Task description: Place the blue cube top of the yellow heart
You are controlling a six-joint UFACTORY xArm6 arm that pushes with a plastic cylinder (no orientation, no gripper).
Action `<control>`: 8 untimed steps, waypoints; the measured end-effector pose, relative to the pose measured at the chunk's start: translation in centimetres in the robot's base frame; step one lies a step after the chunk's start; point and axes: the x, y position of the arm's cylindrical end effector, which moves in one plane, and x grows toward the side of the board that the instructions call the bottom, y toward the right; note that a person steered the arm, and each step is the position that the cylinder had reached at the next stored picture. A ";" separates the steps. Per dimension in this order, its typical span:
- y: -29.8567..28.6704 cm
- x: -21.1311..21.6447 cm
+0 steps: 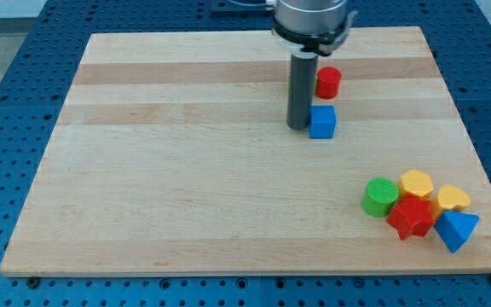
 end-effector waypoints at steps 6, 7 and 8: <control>13.4 3.4; 13.7 3.4; 13.7 3.4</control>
